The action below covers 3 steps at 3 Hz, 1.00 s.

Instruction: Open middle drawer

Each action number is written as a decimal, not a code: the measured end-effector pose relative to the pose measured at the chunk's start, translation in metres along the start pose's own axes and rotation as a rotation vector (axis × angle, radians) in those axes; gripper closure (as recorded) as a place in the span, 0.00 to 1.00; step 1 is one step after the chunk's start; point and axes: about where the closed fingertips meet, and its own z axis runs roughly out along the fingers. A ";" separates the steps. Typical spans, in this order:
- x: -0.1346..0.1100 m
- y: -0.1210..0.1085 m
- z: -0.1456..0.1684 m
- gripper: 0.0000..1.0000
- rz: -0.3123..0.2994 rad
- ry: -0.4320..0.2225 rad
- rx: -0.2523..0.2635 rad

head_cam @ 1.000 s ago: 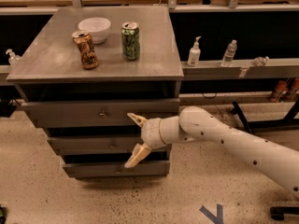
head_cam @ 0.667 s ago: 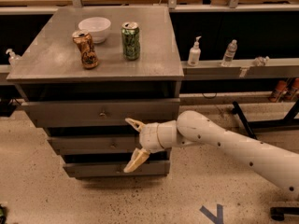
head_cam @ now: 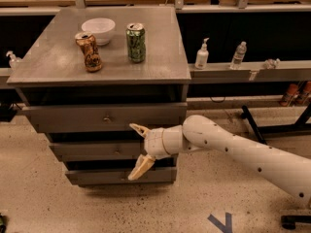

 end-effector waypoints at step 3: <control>0.150 0.040 0.042 0.00 0.018 0.247 -0.146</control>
Offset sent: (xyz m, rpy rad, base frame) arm 0.0038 -0.0646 -0.2317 -0.4052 0.1462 0.0681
